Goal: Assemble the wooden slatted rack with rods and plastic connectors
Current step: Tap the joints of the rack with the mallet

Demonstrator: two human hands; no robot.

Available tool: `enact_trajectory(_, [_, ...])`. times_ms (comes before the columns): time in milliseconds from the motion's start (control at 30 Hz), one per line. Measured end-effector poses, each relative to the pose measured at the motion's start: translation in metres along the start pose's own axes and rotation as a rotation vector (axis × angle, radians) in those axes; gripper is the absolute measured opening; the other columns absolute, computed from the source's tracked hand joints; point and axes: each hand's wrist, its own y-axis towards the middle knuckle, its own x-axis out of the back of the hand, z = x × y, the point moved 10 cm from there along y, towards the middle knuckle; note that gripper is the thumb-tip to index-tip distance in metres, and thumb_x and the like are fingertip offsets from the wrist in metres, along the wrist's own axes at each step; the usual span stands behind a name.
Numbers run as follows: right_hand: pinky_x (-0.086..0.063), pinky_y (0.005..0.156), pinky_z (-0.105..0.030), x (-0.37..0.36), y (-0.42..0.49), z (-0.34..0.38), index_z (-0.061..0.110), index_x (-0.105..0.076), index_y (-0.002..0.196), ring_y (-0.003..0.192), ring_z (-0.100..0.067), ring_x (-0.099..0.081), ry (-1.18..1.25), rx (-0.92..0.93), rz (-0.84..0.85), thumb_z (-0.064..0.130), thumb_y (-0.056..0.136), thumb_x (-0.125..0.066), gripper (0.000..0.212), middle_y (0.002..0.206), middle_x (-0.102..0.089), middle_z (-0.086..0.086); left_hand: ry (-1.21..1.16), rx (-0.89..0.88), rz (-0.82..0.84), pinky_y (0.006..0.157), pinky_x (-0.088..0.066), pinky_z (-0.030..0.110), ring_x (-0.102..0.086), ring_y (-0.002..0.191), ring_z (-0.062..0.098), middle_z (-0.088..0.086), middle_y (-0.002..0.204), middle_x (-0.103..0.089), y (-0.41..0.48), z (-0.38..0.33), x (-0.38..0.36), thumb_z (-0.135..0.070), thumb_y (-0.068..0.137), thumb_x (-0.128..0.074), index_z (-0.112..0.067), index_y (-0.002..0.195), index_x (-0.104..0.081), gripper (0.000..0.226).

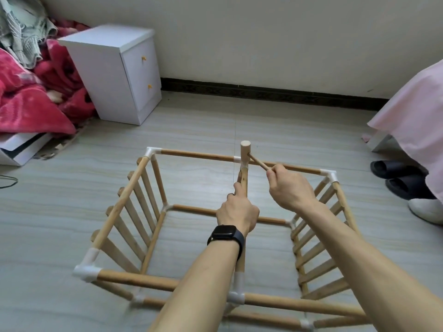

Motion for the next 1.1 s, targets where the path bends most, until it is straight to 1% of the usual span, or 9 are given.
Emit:
enact_trajectory(133, [-0.05, 0.051, -0.044, 0.021, -0.007, 0.006, 0.015, -0.048, 0.101, 0.053, -0.025, -0.056, 0.23, 0.072, -0.235, 0.035, 0.11, -0.03, 0.028, 0.063, -0.058, -0.003, 0.006, 0.001, 0.001, 0.073, -0.039, 0.039, -0.049, 0.083, 0.033, 0.014, 0.109, -0.059, 0.001, 0.0, 0.0, -0.009, 0.089, -0.042, -0.012, 0.128, -0.033, 0.04])
enact_trajectory(233, [-0.052, 0.064, -0.048, -0.011, -0.006, -0.005, 0.019, -0.045, 0.099, 0.066, -0.029, -0.058, 0.039, -0.034, -0.001, 0.039, 0.108, -0.026, 0.029, 0.074, -0.06, -0.007, 0.006, -0.004, -0.007, 0.073, -0.038, 0.038, -0.048, 0.082, 0.033, 0.015, 0.109, -0.06, 0.0, 0.0, 0.0, -0.009, 0.089, -0.042, -0.012, 0.125, -0.034, 0.038])
enact_trajectory(367, [-0.05, 0.055, -0.045, 0.003, -0.006, -0.002, 0.018, -0.047, 0.099, 0.057, -0.028, -0.057, 0.25, -0.01, -0.18, 0.037, 0.109, -0.028, 0.028, 0.065, -0.059, -0.006, -0.003, 0.005, 0.005, 0.073, -0.039, 0.038, -0.049, 0.082, 0.033, 0.013, 0.108, -0.06, 0.002, 0.001, 0.0, -0.009, 0.087, -0.042, -0.013, 0.124, -0.035, 0.038])
enact_trajectory(467, [-0.052, 0.063, -0.046, -0.012, -0.005, 0.001, 0.02, -0.046, 0.099, 0.065, -0.03, -0.059, 0.079, -0.017, -0.047, 0.04, 0.108, -0.026, 0.03, 0.073, -0.062, -0.006, 0.005, 0.01, 0.008, 0.074, -0.039, 0.039, -0.048, 0.083, 0.033, 0.014, 0.108, -0.06, 0.0, 0.001, 0.0, -0.008, 0.087, -0.043, -0.012, 0.125, -0.035, 0.039])
enact_trajectory(600, [-0.043, 0.051, -0.036, 0.007, -0.011, 0.0, 0.015, -0.046, 0.101, 0.052, -0.023, -0.053, 0.18, 0.032, -0.28, 0.035, 0.109, -0.028, 0.028, 0.061, -0.054, 0.0, 0.028, 0.008, 0.002, 0.074, -0.039, 0.039, -0.052, 0.086, 0.034, 0.013, 0.109, -0.06, 0.001, 0.001, -0.001, -0.008, 0.087, -0.043, -0.012, 0.127, -0.035, 0.041])
enact_trajectory(700, [-0.045, 0.062, -0.041, -0.018, -0.006, -0.009, 0.018, -0.044, 0.099, 0.066, -0.029, -0.056, -0.033, -0.041, -0.03, 0.038, 0.108, -0.024, 0.029, 0.073, -0.057, -0.004, 0.054, -0.001, -0.006, 0.074, -0.038, 0.038, -0.06, 0.096, 0.039, 0.014, 0.109, -0.062, 0.001, -0.002, 0.0, -0.008, 0.088, -0.042, -0.011, 0.126, -0.035, 0.04])
enact_trajectory(800, [-0.051, 0.067, -0.045, -0.009, -0.005, -0.017, 0.021, -0.049, 0.099, 0.069, -0.027, -0.059, 0.066, -0.06, -0.054, 0.042, 0.107, -0.025, 0.033, 0.075, -0.061, -0.004, 0.114, -0.006, -0.026, 0.072, -0.04, 0.038, -0.063, 0.098, 0.037, 0.014, 0.112, -0.063, 0.0, -0.003, -0.001, -0.009, 0.09, -0.042, -0.012, 0.133, -0.033, 0.044])
enact_trajectory(967, [-0.044, 0.058, -0.038, 0.025, -0.028, -0.063, 0.023, -0.056, 0.098, 0.065, -0.021, -0.059, 0.246, -0.123, -0.166, 0.041, 0.107, -0.031, 0.032, 0.072, -0.062, 0.0, 0.289, -0.089, -0.068, 0.066, -0.041, 0.037, -0.067, 0.096, 0.032, 0.017, 0.143, -0.045, -0.001, -0.012, -0.005, -0.01, 0.096, -0.039, -0.015, 0.16, 0.012, 0.082])
enact_trajectory(1100, [-0.044, 0.055, -0.039, 0.047, -0.054, -0.124, 0.021, -0.055, 0.094, 0.063, -0.023, -0.058, 0.226, -0.246, -0.21, 0.04, 0.108, -0.032, 0.033, 0.071, -0.061, -0.004, 0.358, -0.124, -0.092, 0.065, -0.041, 0.037, -0.067, 0.094, 0.03, 0.019, 0.143, -0.043, -0.001, -0.017, -0.006, -0.007, 0.097, -0.034, -0.018, 0.159, 0.019, 0.082])
